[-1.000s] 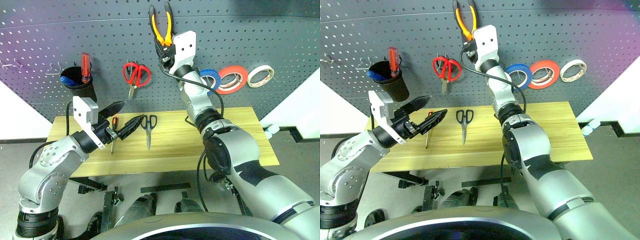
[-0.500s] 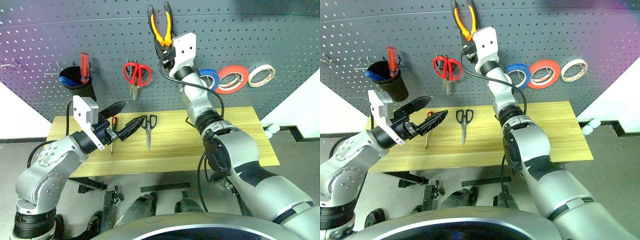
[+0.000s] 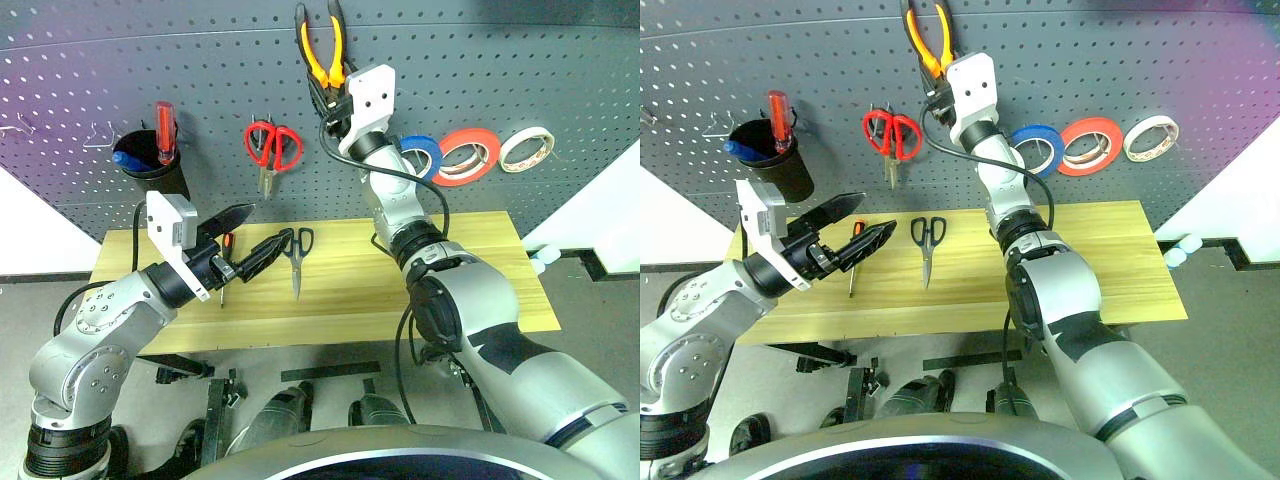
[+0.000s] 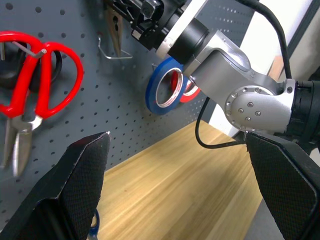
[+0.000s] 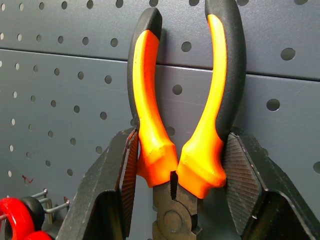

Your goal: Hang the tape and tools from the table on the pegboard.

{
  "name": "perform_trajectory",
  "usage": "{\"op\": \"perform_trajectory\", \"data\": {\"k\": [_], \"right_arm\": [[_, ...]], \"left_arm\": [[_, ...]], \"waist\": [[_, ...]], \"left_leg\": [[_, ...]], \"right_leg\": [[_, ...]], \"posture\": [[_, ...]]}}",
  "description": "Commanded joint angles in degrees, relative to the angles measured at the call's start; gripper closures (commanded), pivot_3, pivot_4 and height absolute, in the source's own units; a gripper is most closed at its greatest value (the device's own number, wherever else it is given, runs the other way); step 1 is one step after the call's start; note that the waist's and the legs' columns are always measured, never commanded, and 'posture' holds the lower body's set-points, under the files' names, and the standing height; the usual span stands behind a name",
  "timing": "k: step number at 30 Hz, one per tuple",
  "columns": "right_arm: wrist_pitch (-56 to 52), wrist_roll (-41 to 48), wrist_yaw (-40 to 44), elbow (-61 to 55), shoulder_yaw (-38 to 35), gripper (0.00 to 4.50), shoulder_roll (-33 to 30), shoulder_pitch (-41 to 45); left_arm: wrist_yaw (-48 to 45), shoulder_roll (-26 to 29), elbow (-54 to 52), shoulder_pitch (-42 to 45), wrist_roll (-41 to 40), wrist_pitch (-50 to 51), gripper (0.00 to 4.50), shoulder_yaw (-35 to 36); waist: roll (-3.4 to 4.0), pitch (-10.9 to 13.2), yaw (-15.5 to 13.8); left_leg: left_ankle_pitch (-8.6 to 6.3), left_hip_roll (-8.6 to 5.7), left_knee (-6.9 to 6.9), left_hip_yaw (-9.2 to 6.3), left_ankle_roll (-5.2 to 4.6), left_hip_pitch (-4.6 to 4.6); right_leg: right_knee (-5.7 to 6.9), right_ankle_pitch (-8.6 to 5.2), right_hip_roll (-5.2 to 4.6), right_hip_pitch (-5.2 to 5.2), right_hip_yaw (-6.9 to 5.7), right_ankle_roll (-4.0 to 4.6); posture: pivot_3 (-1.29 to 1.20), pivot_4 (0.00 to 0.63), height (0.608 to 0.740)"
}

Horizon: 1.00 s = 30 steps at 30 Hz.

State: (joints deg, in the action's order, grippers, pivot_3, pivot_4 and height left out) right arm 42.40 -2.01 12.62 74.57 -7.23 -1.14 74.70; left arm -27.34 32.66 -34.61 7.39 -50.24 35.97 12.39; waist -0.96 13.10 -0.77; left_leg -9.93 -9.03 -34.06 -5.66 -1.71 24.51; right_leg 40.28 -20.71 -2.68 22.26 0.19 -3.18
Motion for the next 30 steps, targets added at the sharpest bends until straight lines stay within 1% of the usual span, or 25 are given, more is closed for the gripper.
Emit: {"op": "perform_trajectory", "data": {"k": [1, 6, 8, 10, 13, 17, 18, 20, 21, 26, 30], "right_arm": [[1.77, 1.09, -0.32, -2.83, -0.73, 2.41, -0.40, 0.57], [3.65, 0.98, -0.27, -3.99, -0.36, 2.41, -0.32, -0.06], [4.53, -0.45, -1.80, -3.94, 0.56, 2.41, -0.54, -0.78], [4.94, 0.12, -1.86, -3.85, 0.13, 2.41, -0.38, -1.27], [6.45, -1.51, -2.49, -3.97, 1.51, 2.41, -0.75, -1.81], [4.08, -1.53, -3.08, -2.62, 1.59, 2.41, -0.49, -2.78], [3.76, -3.44, -5.41, -2.54, 2.83, 2.41, -0.87, -3.01], [2.72, -3.45, -6.44, -2.51, 2.88, 2.41, -0.59, -3.17], [2.01, -5.00, -8.52, -2.56, 3.94, 2.41, -0.81, -3.27], [-0.89, -6.65, -10.32, -2.29, 5.66, 2.41, -0.39, -4.44], [-1.10, -7.22, -11.44, -2.47, 6.20, 2.41, -0.77, -4.74]], "left_arm": [[0.04, 0.22, -2.12, 0.19, -0.81, -0.23, 0.00, 0.48], [0.21, 0.69, -2.44, -0.08, -1.62, 0.25, 0.00, 1.14], [0.32, 0.65, -2.63, -0.34, -1.74, 0.32, 0.00, 1.11], [0.42, 0.86, -2.95, -0.44, -2.14, 0.71, 0.00, 1.19], [0.42, 1.60, -3.24, -0.59, -2.73, 1.40, 0.00, 2.00], [0.63, 2.83, -3.56, -0.90, -3.88, 2.06, 0.00, 2.85], [0.75, 2.93, -3.62, -0.91, -4.00, 2.16, 0.00, 2.83], [0.94, 2.92, -3.61, -0.91, -4.16, 2.24, 0.00, 2.80], [1.09, 2.77, -3.68, -0.92, -4.19, 2.29, 0.00, 2.65], [1.46, 2.51, -3.76, -0.91, -4.26, 2.28, 0.00, 2.31], [1.42, 2.67, -3.49, -0.87, -4.39, 2.27, 0.00, 2.44]], "waist": [[-0.03, 0.23, 0.01], [-0.09, 0.85, 0.00], [-0.13, 1.11, 0.02], [-0.15, 1.21, -0.01], [-0.18, 1.52, 0.05], [-0.29, 1.85, 0.07], [-0.28, 1.90, 0.06], [-0.29, 1.95, 0.06], [-0.28, 1.98, 0.03], [-0.28, 2.06, 0.06], [-0.28, 2.05, 0.06]], "left_leg": [[0.00, 0.00, 0.00, 0.00, 0.00, 0.00], [0.00, 0.00, 0.02, -0.01, 0.00, 0.00], [0.01, 0.00, 0.02, -0.01, -0.01, 0.01], [0.01, 0.00, 0.05, -0.01, -0.01, 0.01], [0.01, 0.00, 0.10, -0.02, -0.01, 0.02], [0.01, 0.01, 0.14, -0.02, -0.01, 0.02], [0.01, 0.01, 0.14, -0.02, -0.01, 0.02], [0.01, 0.01, 0.13, -0.02, -0.01, 0.02], [0.01, 0.01, 0.13, -0.02, -0.01, 0.02], [0.03, 0.01, 0.10, -0.02, 0.01, 0.01], [0.03, 0.02, 0.10, -0.02, 0.03, -0.01]], "right_leg": [[0.00, 0.00, 0.00, 0.00, 0.00, 0.00], [-0.03, 0.00, 0.00, 0.00, 0.00, 0.00], [-0.04, 0.00, 0.00, 0.00, 0.00, 0.00], [-0.06, 0.00, 0.00, 0.00, -0.01, 0.00], [-0.09, 0.00, 0.00, 0.00, -0.01, 0.00], [-0.09, 0.00, 0.00, 0.00, -0.01, 0.00], [-0.10, 0.00, 0.00, 0.00, -0.01, 0.00], [-0.10, 0.00, 0.00, 0.01, -0.01, 0.00], [-0.10, 0.00, 0.00, 0.01, -0.01, 0.00], [-0.10, 0.01, 0.00, 0.00, -0.01, 0.00], [-0.09, 0.01, 0.00, -0.02, -0.02, 0.01]], "posture": [[0.17, 0.249, 0.740], [0.17, 0.258, 0.740], [0.18, 0.257, 0.740], [0.18, 0.260, 0.740], [0.19, 0.267, 0.740], [0.19, 0.277, 0.740], [0.19, 0.277, 0.740], [0.19, 0.279, 0.740], [0.19, 0.279, 0.740], [0.19, 0.279, 0.740], [0.19, 0.281, 0.740]]}}
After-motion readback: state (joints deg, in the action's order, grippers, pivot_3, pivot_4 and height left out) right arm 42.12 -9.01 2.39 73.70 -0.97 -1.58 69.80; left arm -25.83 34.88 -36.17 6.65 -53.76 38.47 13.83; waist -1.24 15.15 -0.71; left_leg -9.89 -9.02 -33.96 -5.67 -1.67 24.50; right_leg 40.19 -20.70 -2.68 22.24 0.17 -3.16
